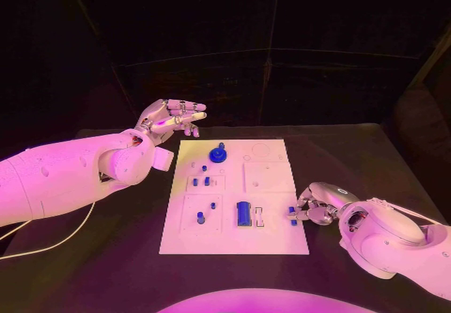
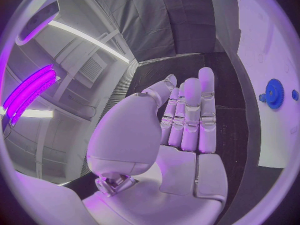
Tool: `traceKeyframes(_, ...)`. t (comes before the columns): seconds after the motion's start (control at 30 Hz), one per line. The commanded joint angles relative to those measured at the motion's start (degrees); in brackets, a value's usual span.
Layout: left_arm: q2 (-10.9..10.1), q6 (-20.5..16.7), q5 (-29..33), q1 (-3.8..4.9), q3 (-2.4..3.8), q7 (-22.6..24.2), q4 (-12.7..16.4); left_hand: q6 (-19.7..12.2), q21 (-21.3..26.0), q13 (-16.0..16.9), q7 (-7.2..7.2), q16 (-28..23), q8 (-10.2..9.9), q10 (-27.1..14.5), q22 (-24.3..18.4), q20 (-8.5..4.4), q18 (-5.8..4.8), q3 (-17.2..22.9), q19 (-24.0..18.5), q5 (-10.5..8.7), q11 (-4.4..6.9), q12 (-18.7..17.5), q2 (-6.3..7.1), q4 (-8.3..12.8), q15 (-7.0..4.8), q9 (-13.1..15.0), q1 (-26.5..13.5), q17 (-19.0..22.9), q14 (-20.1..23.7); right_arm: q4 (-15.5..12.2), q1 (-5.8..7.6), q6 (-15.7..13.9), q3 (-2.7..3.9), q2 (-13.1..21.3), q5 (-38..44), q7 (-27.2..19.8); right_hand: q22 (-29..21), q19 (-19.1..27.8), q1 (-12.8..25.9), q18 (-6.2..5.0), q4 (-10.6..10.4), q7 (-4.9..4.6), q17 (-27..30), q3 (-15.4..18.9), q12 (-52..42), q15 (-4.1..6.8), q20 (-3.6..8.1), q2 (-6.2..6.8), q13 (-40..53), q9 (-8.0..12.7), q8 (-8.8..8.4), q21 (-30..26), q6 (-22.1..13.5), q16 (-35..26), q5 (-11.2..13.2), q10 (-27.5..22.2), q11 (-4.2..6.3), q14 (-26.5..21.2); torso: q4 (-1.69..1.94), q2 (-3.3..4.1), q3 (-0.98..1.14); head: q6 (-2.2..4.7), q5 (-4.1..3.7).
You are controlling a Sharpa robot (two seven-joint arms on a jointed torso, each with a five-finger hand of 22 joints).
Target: Assemble the parts on the task board
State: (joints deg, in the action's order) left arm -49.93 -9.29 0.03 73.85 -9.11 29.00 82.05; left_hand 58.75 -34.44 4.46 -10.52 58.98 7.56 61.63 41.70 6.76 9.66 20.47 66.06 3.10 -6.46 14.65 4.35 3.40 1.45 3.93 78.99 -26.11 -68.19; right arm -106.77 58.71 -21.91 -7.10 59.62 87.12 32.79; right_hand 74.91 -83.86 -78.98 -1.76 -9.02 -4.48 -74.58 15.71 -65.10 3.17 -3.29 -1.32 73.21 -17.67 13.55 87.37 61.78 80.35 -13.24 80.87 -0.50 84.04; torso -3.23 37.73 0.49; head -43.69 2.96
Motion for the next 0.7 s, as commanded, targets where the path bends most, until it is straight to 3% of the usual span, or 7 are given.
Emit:
traceKeyframes(0.03,-0.03,0.73,0.16,0.06,0.03,0.64,0.04,-0.24,0.11,-0.06,-0.06,0.17,0.35,-0.53,-0.08,0.29,0.80,-0.41,0.08,0.09,0.05,0.37,-0.43,0.02,-0.03,0.05,-0.06,0.07,0.47,0.12,-0.17,2.69,-0.07,-0.28,1.76,0.39,11.73,-3.29,-1.06,0.67,0.70,0.09,-0.04,-0.07,-0.05,0.57,0.42,0.03,0.03,-0.15,-0.04,-0.24,0.63,-0.17,-0.21,0.07,0.58,3.08,-0.03,-0.02,-0.03,0.01,0.04)
traceKeyframes(0.43,-0.09,0.78,0.16,0.06,0.02,0.58,0.06,-0.28,0.15,-0.06,-0.06,0.20,0.43,-0.61,-0.11,0.30,0.79,-0.50,0.09,0.10,0.05,0.51,-0.48,-0.02,-0.01,0.06,-0.11,0.10,0.50,0.99,-0.56,9.42,-0.07,-1.63,9.33,1.03,11.41,-3.00,-5.65,0.57,3.88,-0.03,0.08,-0.79,0.98,0.64,0.61,-0.07,-0.46,-0.77,-0.72,-0.56,0.50,-0.42,1.62,-0.48,0.59,3.00,0.07,0.00,-0.01,-0.08,0.07)
traceKeyframes(0.57,-0.09,0.80,0.16,0.06,0.02,0.58,0.04,-0.29,0.17,-0.07,-0.06,0.22,0.47,-0.64,-0.12,0.31,0.79,-0.54,0.10,0.10,0.05,0.57,-0.50,-0.04,-0.01,0.06,-0.14,0.12,0.51,1.25,-0.58,11.21,-0.07,-2.18,11.62,1.19,11.27,-2.86,-7.62,0.52,5.15,-0.12,0.06,-1.71,1.49,0.62,0.58,-0.76,-0.72,-0.88,-1.08,-0.71,0.41,-0.49,1.70,-0.82,0.55,2.97,0.03,0.01,0.01,-0.07,0.08)
traceKeyframes(0.67,-0.07,0.80,0.16,0.06,0.02,0.57,0.01,-0.29,0.17,-0.07,-0.06,0.22,0.47,-0.64,-0.12,0.31,0.79,-0.54,0.10,0.10,0.05,0.57,-0.50,-0.04,-0.01,0.06,-0.14,0.12,0.51,1.23,-0.59,11.68,-0.08,-2.32,12.37,1.25,11.24,-2.83,-8.18,0.52,5.54,-0.22,0.07,-2.15,1.71,0.57,0.56,-1.08,-0.83,-0.87,-1.36,-0.75,0.33,-0.55,0.79,-0.98,0.48,2.95,0.02,-0.01,0.03,-0.07,0.09)
traceKeyframes(0.7,-0.06,0.80,0.16,0.06,0.01,0.56,-0.01,-0.29,0.17,-0.07,-0.06,0.22,0.47,-0.64,-0.12,0.31,0.79,-0.54,0.10,0.10,0.05,0.57,-0.50,-0.04,-0.01,0.06,-0.14,0.12,0.51,1.17,-0.60,11.75,-0.07,-2.35,12.71,1.30,11.23,-2.82,-8.26,0.51,5.67,-0.32,0.05,-2.39,1.83,0.50,0.54,-1.21,-0.87,-0.87,-1.61,-0.77,0.38,-0.57,-1.29,-1.09,0.46,2.96,0.02,-0.04,0.01,-0.06,0.04)
